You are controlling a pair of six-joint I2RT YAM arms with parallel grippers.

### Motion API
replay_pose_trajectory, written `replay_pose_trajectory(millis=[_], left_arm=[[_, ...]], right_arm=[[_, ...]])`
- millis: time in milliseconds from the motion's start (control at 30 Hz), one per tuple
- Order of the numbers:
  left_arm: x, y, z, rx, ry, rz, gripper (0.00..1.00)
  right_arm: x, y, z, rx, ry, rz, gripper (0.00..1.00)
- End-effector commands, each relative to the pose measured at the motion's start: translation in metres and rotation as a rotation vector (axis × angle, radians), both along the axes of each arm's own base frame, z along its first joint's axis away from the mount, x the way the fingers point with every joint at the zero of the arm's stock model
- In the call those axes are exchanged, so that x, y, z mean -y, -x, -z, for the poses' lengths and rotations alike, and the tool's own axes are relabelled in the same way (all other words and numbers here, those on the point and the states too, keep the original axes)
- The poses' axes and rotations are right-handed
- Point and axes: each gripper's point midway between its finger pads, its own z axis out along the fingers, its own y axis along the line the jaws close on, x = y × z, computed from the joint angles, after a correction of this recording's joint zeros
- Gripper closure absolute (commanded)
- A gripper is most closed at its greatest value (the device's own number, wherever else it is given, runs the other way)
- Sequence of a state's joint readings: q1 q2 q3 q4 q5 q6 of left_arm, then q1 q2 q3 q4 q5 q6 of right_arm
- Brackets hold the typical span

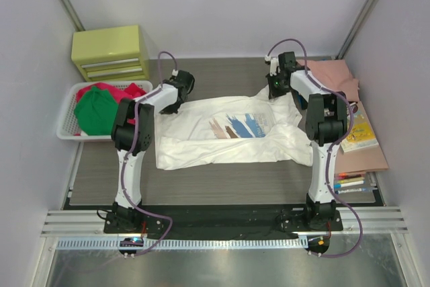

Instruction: Fold and stack the t-shirts

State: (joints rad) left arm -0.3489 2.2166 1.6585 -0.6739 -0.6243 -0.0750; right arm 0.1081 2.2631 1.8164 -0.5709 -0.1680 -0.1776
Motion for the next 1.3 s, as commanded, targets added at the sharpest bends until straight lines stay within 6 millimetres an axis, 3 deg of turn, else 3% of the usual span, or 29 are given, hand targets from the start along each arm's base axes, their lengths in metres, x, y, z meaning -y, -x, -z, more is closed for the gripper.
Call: replay_pose_trajectory(millis=[0,200,533,1033,1267], left_arm=[[0.01,-0.003,-0.048,0.107,0.077,0.011,1.0],[0.021,-0.002,-0.068,0.148,0.085,0.051,1.0],[0.045,0.022,-0.081,0.112,0.168,0.11,1.0],[0.036,0.059,-0.094,0.067,0.187,0.136,1.0],[0.045,0.072,-0.097,0.039,0.263,0.161,1.0]], right_arm=[[0.006,0.002,-0.054,0.109,0.013,-0.006,0.99],[0.001,0.017,-0.079,0.156,-0.017,-0.011,0.99],[-0.002,0.049,-0.095,0.164,-0.039,-0.042,0.99],[-0.001,0.093,-0.118,0.168,-0.042,-0.104,0.99],[0.0,0.116,-0.121,0.136,-0.03,-0.147,0.99]])
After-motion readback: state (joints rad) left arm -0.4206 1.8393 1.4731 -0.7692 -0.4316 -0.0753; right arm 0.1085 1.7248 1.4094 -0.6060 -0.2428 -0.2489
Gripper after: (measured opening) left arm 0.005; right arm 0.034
